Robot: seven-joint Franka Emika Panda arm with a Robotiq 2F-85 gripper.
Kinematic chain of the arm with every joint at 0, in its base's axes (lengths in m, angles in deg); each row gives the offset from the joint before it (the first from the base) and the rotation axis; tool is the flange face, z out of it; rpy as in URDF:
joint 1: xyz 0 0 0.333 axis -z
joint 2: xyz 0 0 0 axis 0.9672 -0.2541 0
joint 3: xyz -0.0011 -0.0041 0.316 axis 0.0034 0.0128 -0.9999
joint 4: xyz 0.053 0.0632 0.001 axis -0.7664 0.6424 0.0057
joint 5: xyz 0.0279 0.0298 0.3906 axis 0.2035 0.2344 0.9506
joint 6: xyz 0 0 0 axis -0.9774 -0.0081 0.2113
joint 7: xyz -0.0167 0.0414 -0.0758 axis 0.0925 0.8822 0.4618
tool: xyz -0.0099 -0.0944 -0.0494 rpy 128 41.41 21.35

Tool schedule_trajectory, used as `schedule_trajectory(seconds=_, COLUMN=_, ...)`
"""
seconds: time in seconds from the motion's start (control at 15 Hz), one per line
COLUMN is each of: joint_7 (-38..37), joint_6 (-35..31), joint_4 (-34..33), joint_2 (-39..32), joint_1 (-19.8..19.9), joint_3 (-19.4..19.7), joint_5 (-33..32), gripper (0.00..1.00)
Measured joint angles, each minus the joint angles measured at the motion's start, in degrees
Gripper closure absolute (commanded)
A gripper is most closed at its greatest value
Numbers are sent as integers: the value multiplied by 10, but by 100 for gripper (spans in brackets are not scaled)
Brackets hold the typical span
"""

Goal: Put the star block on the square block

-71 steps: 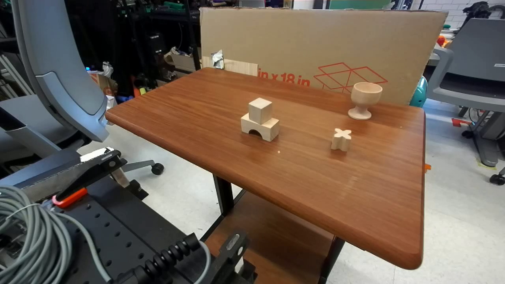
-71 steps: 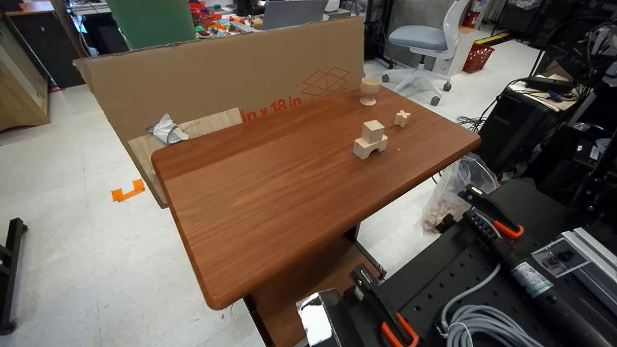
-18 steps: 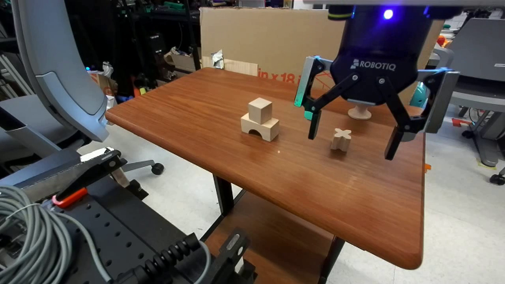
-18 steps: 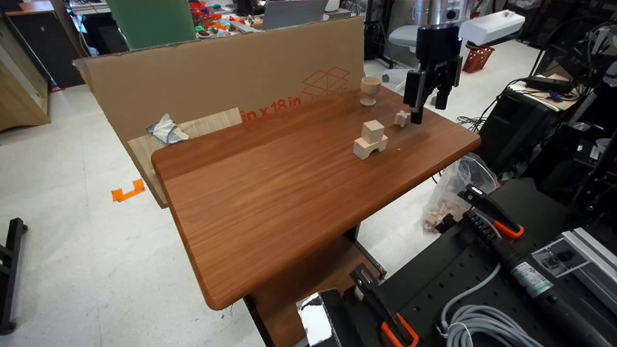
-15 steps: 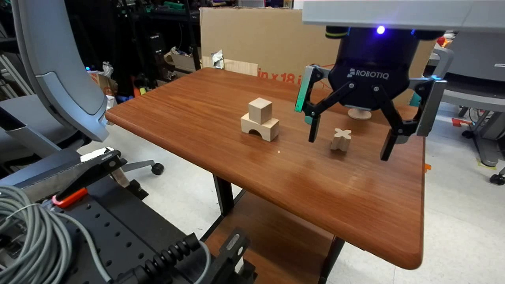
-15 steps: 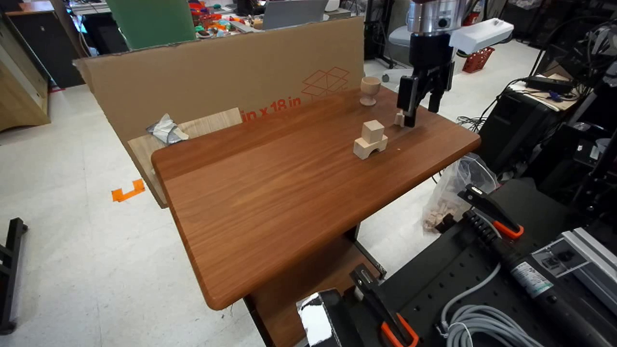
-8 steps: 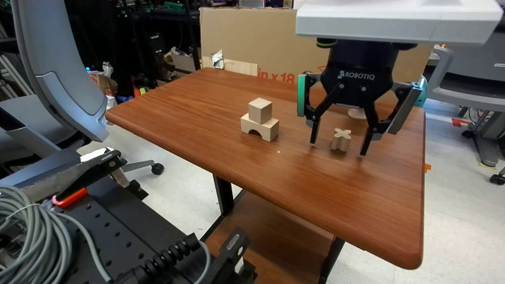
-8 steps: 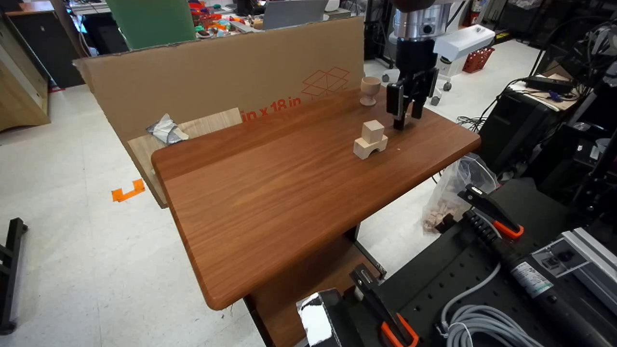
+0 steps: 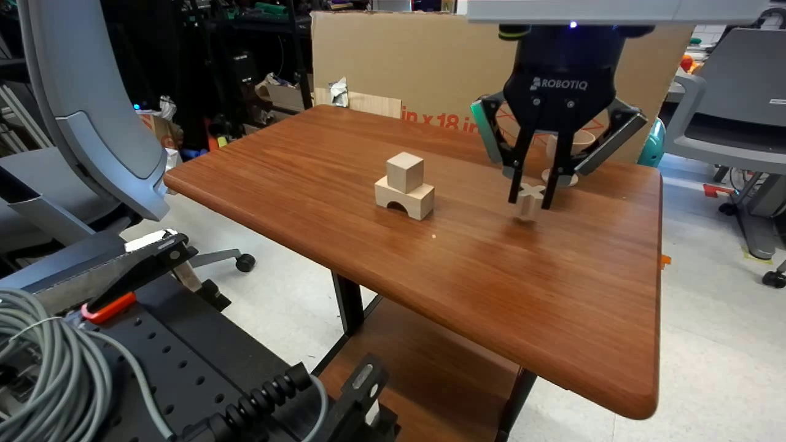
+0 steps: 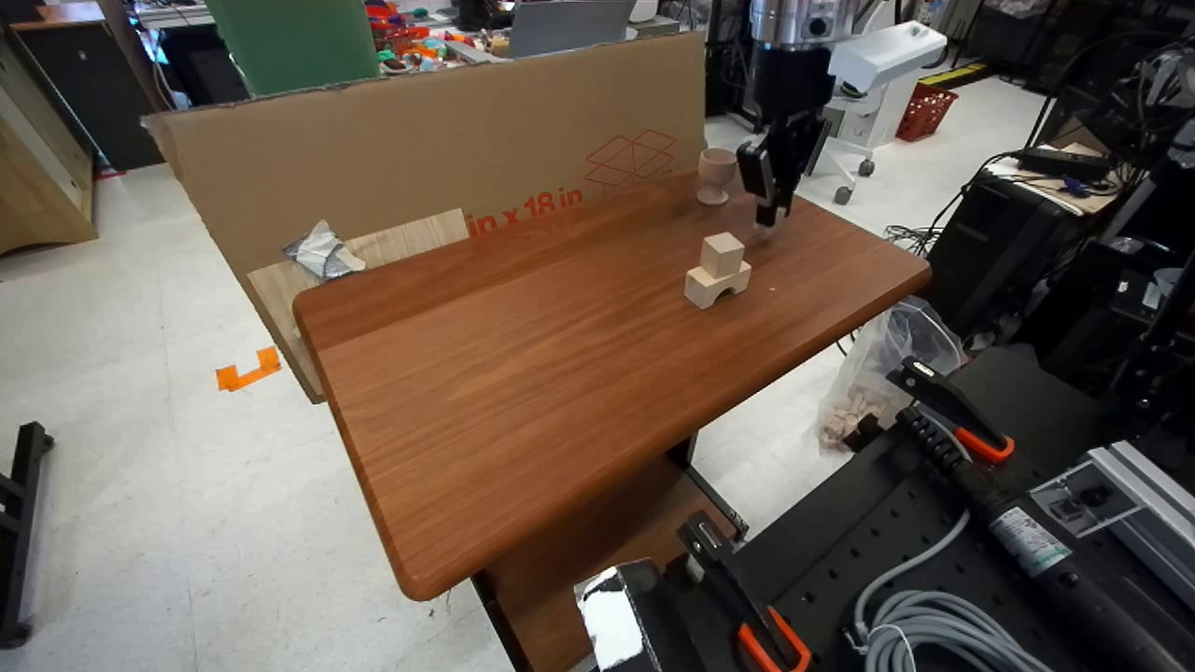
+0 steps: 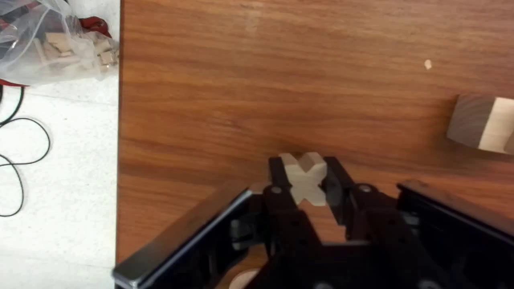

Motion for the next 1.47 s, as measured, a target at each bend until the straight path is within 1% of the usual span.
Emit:
schedule_trajectory(seconds=0.27, joint_7=5, joint_6=7, joint_4=8, joint_2=40, joint_1=10, joint_3=-3, joint_5=15, gripper=93)
schedule_trajectory(seconds=0.53, joint_7=4, joint_6=31, joint_4=41, joint_2=103, joint_1=9, joint_3=-9, joint_5=47, gripper=93)
schedule_trajectory(seconds=0.73, joint_7=-16, joint_6=36, joint_4=68, joint_2=138, joint_1=5, joint_3=-12, joint_5=82, gripper=93)
schedule_trajectory(seconds=0.93, joint_7=-52, joint_6=35, joint_4=86, joint_2=148, joint_1=-4, joint_3=-13, joint_5=97, gripper=93)
schedule_trajectory(seconds=1.2, joint_7=-110, joint_6=30, joint_4=110, joint_2=146, joint_1=-26, joint_3=-13, joint_5=97, gripper=93)
schedule_trajectory(seconds=1.47, joint_7=-141, joint_6=18, joint_4=140, joint_2=147, joint_1=-50, joint_3=-13, joint_5=95, gripper=93)
